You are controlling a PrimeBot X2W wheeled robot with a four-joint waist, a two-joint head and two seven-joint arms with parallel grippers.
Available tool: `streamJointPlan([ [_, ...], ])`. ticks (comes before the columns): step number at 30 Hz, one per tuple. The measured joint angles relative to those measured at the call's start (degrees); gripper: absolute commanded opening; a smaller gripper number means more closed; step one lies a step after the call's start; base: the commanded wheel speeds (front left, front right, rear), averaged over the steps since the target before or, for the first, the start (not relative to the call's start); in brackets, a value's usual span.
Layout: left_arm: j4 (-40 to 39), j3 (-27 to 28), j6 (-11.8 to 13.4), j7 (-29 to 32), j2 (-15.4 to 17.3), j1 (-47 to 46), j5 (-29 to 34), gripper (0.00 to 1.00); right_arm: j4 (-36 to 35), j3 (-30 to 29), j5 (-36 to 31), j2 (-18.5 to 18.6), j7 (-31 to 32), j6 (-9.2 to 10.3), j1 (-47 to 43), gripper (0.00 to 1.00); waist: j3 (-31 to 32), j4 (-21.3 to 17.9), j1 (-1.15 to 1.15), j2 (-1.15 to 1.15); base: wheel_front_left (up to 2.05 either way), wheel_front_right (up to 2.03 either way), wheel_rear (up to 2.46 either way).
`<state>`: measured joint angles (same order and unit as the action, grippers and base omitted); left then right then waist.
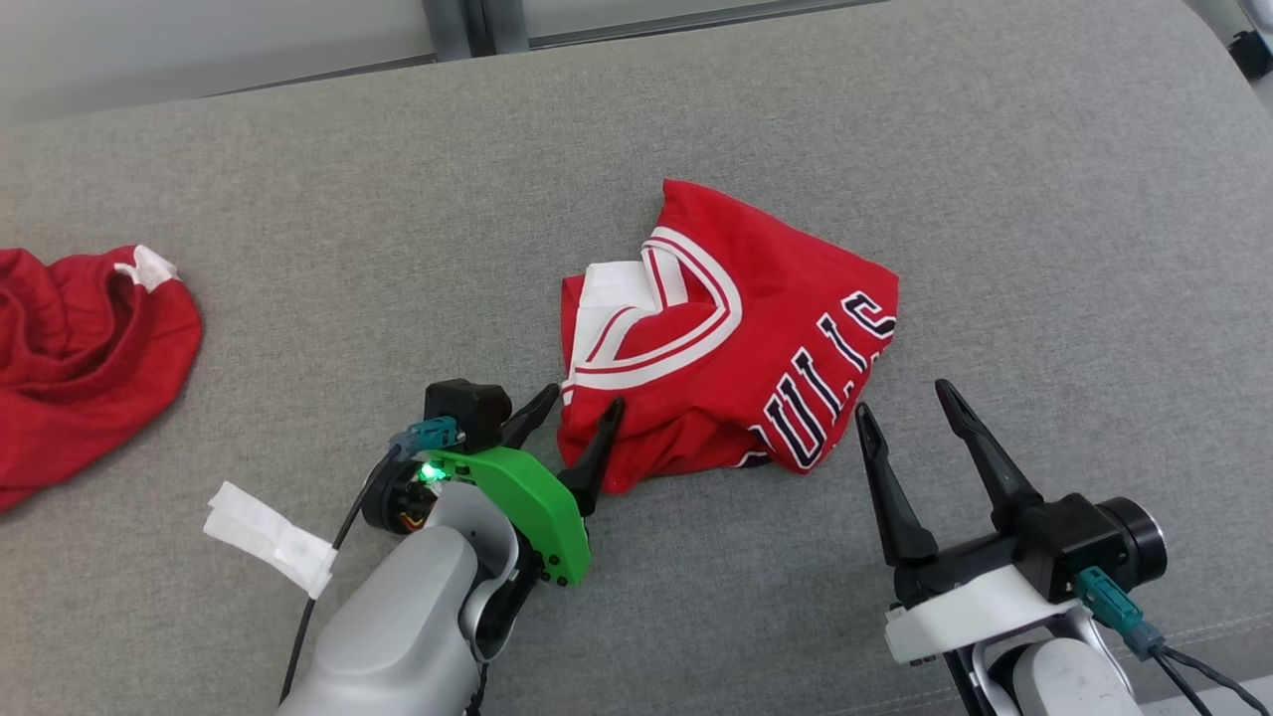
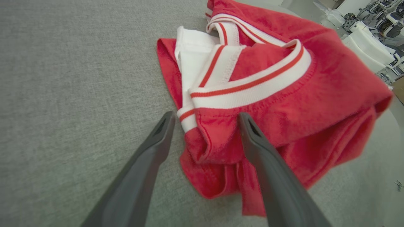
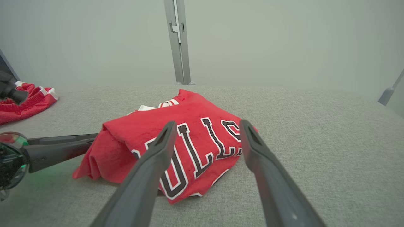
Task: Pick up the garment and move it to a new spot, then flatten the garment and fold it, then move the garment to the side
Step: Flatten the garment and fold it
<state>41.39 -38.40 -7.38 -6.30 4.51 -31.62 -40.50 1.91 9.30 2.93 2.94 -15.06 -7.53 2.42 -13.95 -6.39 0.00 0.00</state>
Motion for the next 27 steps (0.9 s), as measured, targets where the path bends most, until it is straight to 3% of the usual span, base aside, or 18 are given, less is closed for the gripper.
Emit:
streamJointPlan([
  [4,1.1,-2.2,0.0,-0.07,0.49,-1.18,-1.78,1.0,-0.07,-0.01,0.0,-0.02,0.01,0.0,0.34,1.0,-0.38,-0.42,0.0,0.0,0.0,0.0,0.0],
  [5,1.24,-2.81,0.0,-0.07,0.59,-1.32,-2.2,0.78,-0.07,-0.01,0.0,-0.02,0.0,0.0,0.37,1.0,-0.39,-0.52,0.0,0.0,0.0,0.0,0.0],
  [6,1.31,-3.34,0.0,-0.1,0.7,-1.37,-2.5,0.47,-0.07,-0.02,0.0,-0.02,0.01,0.0,0.38,1.0,-0.38,-0.6,0.0,0.0,0.0,0.0,0.0],
  [7,1.31,-3.91,0.0,-0.45,0.78,-1.43,-2.83,0.0,-0.09,-0.04,0.0,-0.02,0.01,0.0,0.41,1.0,-0.35,-0.68,0.0,0.0,0.0,0.0,0.0],
  [16,-0.23,-8.7,0.0,-2.68,2.58,-2.88,-5.11,0.0,-0.11,-0.04,0.74,-0.03,0.01,0.0,0.47,1.0,0.6,-1.25,0.0,0.0,0.0,0.0,0.0],
  [19,-4.21,-10.06,0.0,-2.42,2.53,-3.54,-7.64,0.0,-0.03,0.29,1.3,-0.04,0.01,0.0,0.46,1.0,1.1,-1.58,0.0,0.0,0.0,0.0,0.0],
  [27,-18.74,-11.1,0.0,8.01,4.05,-12.01,-18.74,0.0,0.21,1.41,4.14,-0.07,0.01,0.0,0.64,1.0,1.97,-3.98,0.0,0.0,0.0,0.0,0.0],
])
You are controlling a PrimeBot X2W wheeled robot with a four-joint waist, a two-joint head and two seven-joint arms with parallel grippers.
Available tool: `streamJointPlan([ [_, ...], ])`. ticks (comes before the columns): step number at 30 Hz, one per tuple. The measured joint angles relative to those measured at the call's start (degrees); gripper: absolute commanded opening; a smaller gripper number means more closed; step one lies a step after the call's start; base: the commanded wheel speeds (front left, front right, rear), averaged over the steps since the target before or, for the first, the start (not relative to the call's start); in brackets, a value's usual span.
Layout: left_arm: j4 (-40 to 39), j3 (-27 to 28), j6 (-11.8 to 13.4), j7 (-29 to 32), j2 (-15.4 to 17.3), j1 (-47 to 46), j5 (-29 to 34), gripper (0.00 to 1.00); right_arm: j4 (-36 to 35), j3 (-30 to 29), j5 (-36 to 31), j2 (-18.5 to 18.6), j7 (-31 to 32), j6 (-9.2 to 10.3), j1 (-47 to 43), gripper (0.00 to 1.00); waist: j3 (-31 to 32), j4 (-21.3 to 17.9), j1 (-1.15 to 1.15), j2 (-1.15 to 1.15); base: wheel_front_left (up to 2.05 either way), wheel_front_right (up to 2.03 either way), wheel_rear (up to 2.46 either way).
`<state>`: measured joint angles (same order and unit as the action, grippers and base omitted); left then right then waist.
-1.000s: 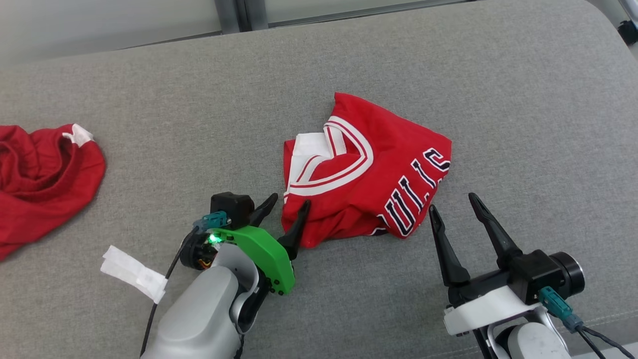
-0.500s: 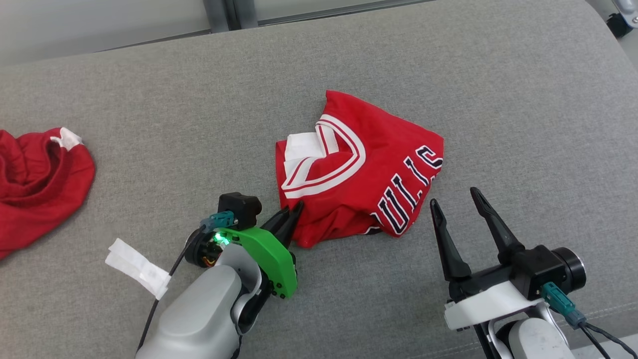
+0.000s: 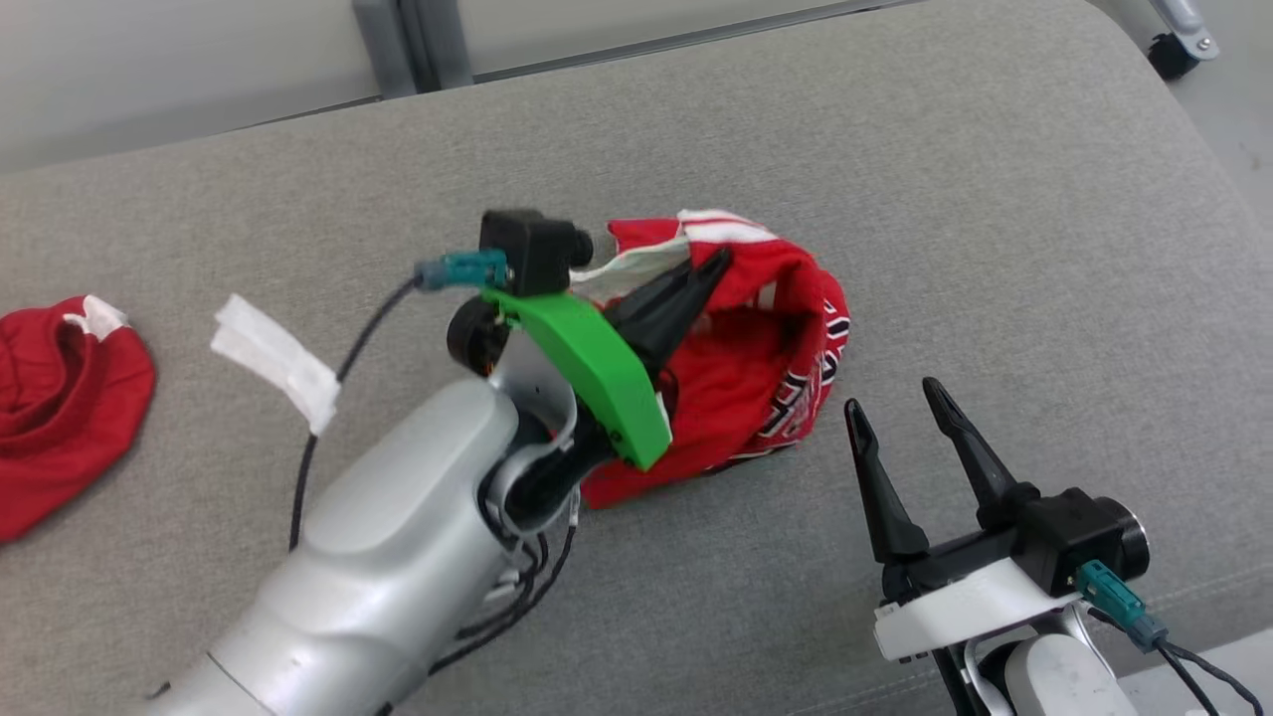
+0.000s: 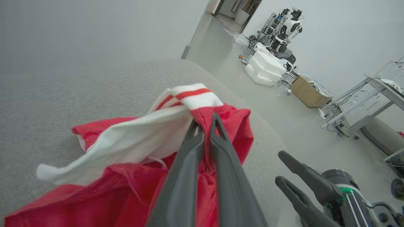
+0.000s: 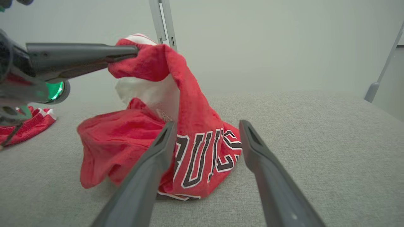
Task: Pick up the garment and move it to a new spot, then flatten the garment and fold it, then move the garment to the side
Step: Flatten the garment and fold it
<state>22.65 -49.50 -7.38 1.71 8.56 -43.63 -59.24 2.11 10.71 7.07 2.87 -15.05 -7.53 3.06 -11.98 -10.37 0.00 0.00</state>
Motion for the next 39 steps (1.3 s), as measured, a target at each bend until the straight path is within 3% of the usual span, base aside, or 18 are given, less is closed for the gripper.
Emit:
streamJointPlan([
  [4,-3.35,3.26,0.08,5.87,-0.47,-6.5,-5.77,0.0,0.03,0.05,1.53,0.0,0.0,0.0,0.55,1.0,0.19,-2.32,0.0,0.0,0.0,0.0,0.0],
  [10,-4.48,8.88,4.31,8.68,-4.52,-18.64,-11.17,0.0,0.08,0.37,3.92,0.02,0.0,0.0,0.67,1.0,0.43,-6.07,0.0,0.0,0.0,0.0,0.0],
  [17,-2.44,13.95,10.29,0.13,-5.63,-31.66,-16.78,0.0,-0.18,0.18,5.46,0.02,0.0,0.0,0.79,1.0,0.34,-9.2,0.0,0.0,0.0,0.0,0.0],
  [23,0.01,12.09,14.0,-3.28,-5.44,-26.08,-20.02,0.0,-0.25,-1.16,5.53,0.0,0.0,0.0,0.69,1.0,0.61,-7.59,0.0,0.0,0.0,0.0,0.0],
  [29,-2.61,10.48,15.85,-3.19,2.37,-6.69,-22.07,0.0,-0.79,-2.26,5.02,-0.01,0.0,0.0,0.73,1.0,0.19,-5.15,0.0,0.0,0.0,0.0,0.0],
  [39,-19.98,8.62,17.16,-4.05,17.35,22.62,-24.69,0.0,-0.66,-4.83,2.31,0.0,0.0,0.0,0.7,1.0,-1.47,-0.89,0.0,0.0,0.0,0.0,0.0],
])
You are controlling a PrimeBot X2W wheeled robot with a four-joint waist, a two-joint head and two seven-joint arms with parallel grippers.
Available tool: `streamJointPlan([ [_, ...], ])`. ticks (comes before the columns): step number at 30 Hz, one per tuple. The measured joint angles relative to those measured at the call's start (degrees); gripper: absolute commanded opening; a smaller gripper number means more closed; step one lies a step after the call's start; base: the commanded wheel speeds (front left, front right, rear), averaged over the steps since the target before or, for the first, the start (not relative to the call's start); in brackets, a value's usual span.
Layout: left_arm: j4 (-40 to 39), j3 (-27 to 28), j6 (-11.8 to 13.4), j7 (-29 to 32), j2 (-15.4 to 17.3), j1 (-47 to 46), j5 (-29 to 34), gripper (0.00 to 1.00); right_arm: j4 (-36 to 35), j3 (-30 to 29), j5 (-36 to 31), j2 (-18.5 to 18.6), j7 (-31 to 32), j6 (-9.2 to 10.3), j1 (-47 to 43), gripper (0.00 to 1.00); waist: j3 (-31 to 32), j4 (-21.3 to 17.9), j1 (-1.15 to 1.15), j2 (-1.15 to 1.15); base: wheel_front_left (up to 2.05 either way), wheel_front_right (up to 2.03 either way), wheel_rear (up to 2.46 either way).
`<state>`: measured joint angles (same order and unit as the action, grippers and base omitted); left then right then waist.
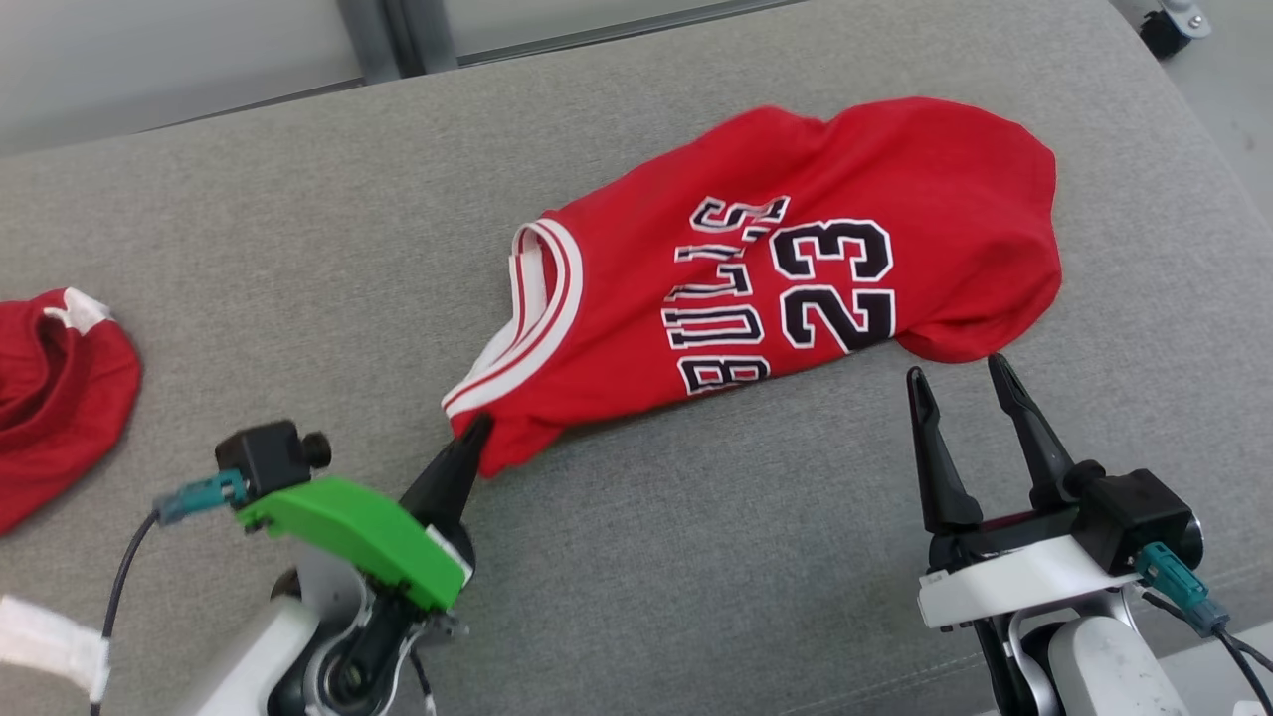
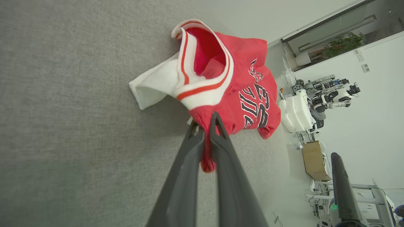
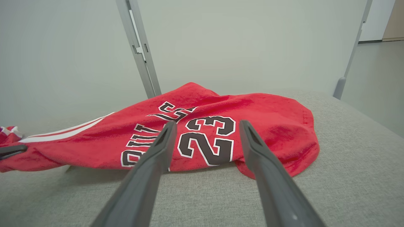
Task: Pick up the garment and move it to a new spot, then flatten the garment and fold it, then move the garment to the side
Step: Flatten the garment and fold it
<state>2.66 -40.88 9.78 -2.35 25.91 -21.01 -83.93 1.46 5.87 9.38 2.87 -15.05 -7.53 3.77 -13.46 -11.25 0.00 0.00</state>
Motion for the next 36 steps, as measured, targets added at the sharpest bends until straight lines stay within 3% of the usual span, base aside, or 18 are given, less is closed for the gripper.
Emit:
streamJointPlan([
  [6,-2.89,-1.87,0.81,-2.93,6.09,8.39,3.82,0.0,0.01,0.07,-1.09,-0.01,0.0,0.0,0.08,1.0,-0.25,2.97,0.0,0.0,0.0,0.0,0.0],
  [10,-2.14,-2.83,1.36,-4.58,7.34,10.67,5.77,0.0,0.16,0.05,-2.05,-0.01,0.0,0.0,0.08,1.0,-0.24,4.81,0.0,0.0,0.0,0.0,0.0],
  [11,-1.92,-2.99,1.43,-4.81,7.36,10.79,6.14,0.08,0.2,0.14,-2.15,-0.01,0.0,0.0,0.08,1.0,-0.19,5.26,0.0,0.0,0.0,0.0,0.0],
  [12,-1.72,-3.12,1.79,-5.15,7.35,10.84,6.55,0.48,0.27,0.18,-2.26,-0.01,0.0,0.0,0.08,1.0,-0.15,5.58,0.0,0.0,0.0,0.0,0.0],
  [13,-1.62,-3.13,1.97,-5.95,7.33,10.85,7.17,1.0,0.33,0.2,-2.5,-0.01,0.0,0.0,0.08,1.0,-0.08,5.94,0.0,0.0,0.0,0.0,0.0],
  [17,-1.77,-0.9,2.54,-10.77,6.68,10.49,10.92,1.0,0.6,0.68,-2.89,-0.02,0.0,0.0,0.09,1.0,0.2,6.74,0.0,0.0,0.0,0.0,0.0],
  [23,-4.02,6.76,2.7,-12.61,1.66,9.46,21.63,1.0,1.42,1.16,-3.08,-0.01,0.0,0.0,0.07,1.0,1.07,6.83,0.0,0.0,0.0,0.0,0.0],
  [30,-4.53,19.28,-4.34,-12.78,-10.87,11.15,40.17,1.0,2.55,3.05,-2.71,-0.03,0.0,0.0,0.06,1.0,2.66,5.98,0.0,0.0,0.0,0.0,0.0],
  [36,-1.37,27.43,-8.57,-12.79,-19.07,15.76,56.36,1.0,2.88,3.64,-2.38,-0.03,0.0,0.0,-0.69,1.0,4.98,4.81,0.0,0.0,0.0,0.0,0.0],
])
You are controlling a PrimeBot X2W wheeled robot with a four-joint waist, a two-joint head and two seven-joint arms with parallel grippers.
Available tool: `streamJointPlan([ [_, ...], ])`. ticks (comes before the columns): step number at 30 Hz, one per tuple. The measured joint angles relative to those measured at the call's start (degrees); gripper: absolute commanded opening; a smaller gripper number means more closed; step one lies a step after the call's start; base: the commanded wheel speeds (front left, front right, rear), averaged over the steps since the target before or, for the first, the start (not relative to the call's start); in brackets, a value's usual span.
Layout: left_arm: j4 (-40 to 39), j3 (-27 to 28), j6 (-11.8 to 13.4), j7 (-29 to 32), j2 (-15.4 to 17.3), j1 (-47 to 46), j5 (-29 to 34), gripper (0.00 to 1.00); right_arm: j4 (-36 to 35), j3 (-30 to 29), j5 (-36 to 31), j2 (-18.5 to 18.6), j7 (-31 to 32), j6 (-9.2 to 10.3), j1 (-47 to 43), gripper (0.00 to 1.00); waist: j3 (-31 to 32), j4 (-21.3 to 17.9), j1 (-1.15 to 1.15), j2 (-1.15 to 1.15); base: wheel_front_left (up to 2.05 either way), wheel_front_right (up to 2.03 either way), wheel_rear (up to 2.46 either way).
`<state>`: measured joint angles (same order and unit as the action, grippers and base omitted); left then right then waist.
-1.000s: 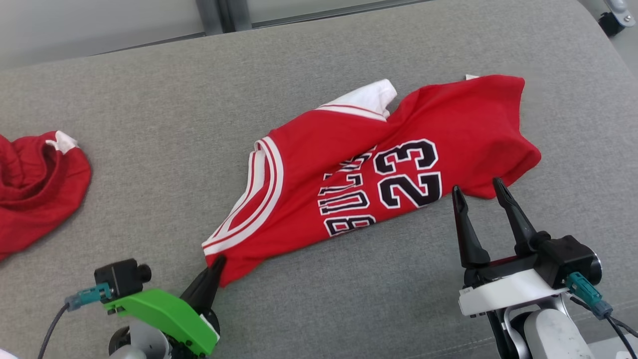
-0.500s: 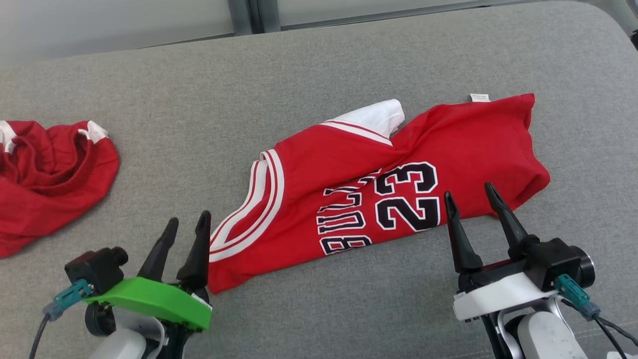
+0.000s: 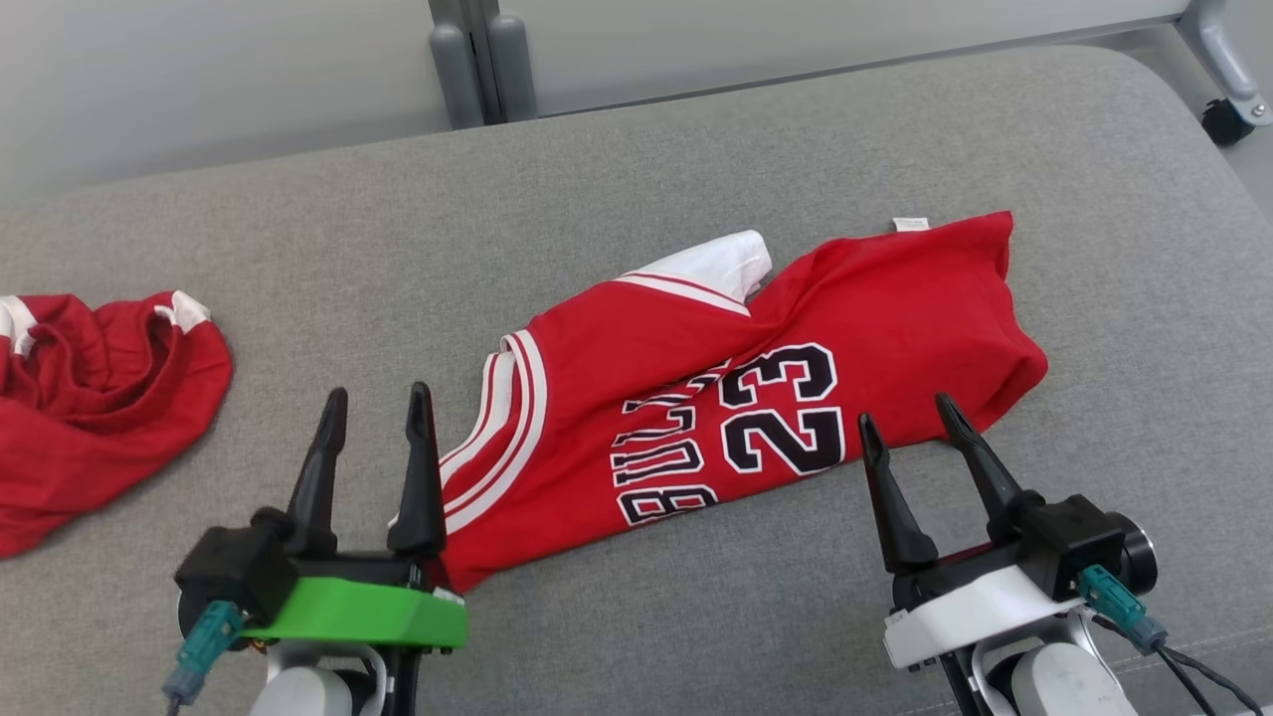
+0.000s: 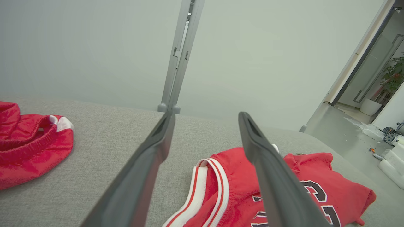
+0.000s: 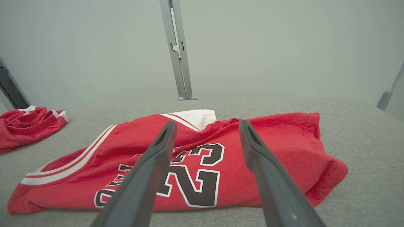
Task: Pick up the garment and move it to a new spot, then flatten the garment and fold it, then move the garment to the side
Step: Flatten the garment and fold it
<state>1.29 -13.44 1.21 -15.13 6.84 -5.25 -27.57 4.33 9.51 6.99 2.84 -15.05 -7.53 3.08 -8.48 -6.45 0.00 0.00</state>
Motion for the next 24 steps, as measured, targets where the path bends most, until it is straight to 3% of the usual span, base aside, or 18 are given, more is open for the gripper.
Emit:
streamJointPlan([
  [5,6.7,1.33,-4.47,0.0,-2.71,1.62,4.7,1.0,0.4,0.2,0.07,0.01,0.0,0.0,-1.65,1.0,2.25,-0.53,0.0,0.0,0.0,0.0,0.0],
  [10,17.68,-1.86,-6.8,0.34,-3.41,-2.97,5.72,1.0,0.65,1.05,0.03,0.0,0.0,0.0,-1.65,1.0,3.02,-1.13,0.0,0.0,0.0,0.0,0.0],
  [24,39.06,-3.87,-7.5,16.55,-3.96,-22.51,-6.73,1.0,0.46,1.18,-0.75,0.0,0.0,0.0,-0.04,1.0,-0.72,-3.64,0.0,0.0,0.0,0.0,0.0],
])
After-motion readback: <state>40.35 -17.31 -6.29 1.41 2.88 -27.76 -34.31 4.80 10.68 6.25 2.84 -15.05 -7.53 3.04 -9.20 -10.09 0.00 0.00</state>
